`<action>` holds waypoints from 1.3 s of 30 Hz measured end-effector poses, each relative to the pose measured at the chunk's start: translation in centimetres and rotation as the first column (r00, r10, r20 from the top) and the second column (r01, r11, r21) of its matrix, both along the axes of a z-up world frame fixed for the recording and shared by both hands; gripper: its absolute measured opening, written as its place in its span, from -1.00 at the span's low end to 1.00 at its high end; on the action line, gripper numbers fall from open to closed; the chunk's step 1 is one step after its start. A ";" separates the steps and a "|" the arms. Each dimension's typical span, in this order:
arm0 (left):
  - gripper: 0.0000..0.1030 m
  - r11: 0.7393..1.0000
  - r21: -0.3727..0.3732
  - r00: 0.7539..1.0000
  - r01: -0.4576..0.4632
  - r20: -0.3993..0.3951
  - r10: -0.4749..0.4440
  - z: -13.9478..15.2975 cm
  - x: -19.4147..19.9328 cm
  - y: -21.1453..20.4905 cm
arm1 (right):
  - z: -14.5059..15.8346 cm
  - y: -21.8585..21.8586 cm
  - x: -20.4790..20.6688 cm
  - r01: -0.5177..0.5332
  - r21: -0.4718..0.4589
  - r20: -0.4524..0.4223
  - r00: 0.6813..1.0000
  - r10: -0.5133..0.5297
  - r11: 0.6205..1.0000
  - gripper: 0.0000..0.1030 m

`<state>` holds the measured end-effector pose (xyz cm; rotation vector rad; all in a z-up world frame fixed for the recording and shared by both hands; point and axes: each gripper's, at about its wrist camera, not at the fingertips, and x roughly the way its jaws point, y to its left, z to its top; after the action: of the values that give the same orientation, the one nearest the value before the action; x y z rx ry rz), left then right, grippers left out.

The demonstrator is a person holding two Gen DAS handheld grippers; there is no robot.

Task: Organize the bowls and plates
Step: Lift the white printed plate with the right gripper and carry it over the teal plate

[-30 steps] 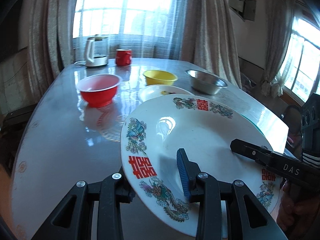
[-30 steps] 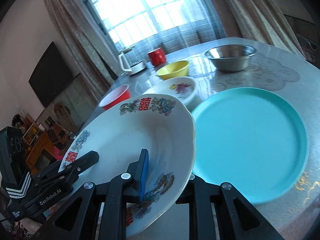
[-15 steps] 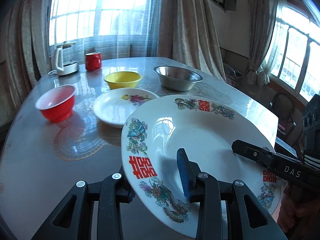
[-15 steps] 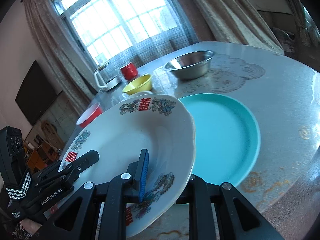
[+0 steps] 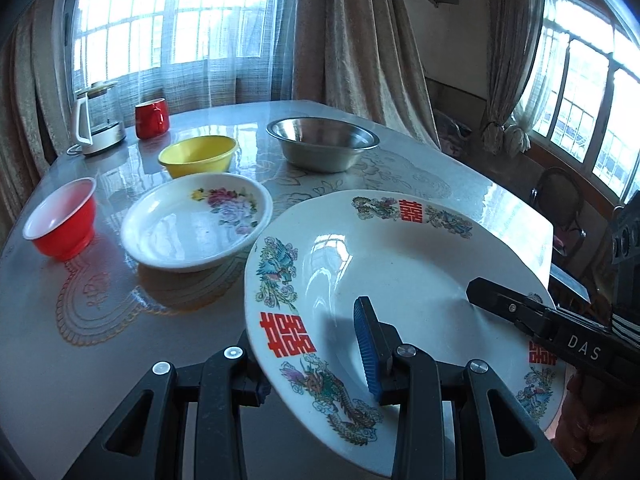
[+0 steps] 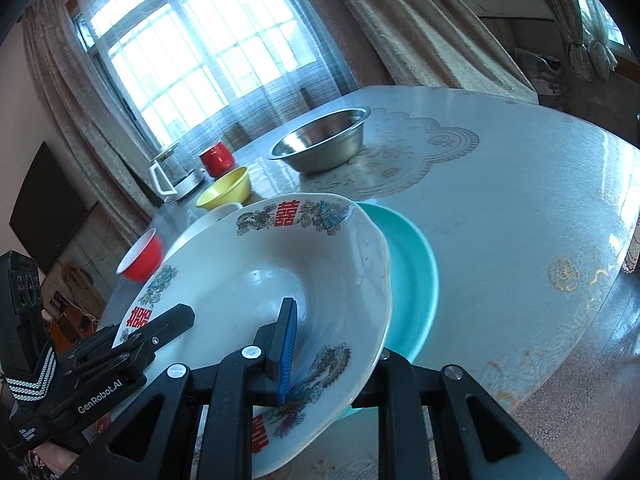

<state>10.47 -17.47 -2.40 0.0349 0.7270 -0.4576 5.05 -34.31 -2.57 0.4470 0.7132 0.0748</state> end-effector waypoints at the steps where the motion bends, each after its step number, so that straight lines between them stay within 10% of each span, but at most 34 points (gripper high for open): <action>1: -0.29 1.000 0.002 1.000 0.000 -0.004 0.000 -0.1 0.2 -0.2 | -0.1 -0.2 0.2 0.003 0.001 -0.002 1.000 -0.003 1.000 -0.63; 39: -0.27 0.998 0.057 0.996 -0.026 -0.083 0.030 -1.7 3.6 -2.7 | -1.4 -2.8 2.1 0.053 -0.016 -0.058 0.997 -0.054 0.998 -0.46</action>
<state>14.09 -20.17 -4.15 0.0577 0.8213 -0.4139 7.19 -37.15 -4.00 0.4560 0.7582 0.0064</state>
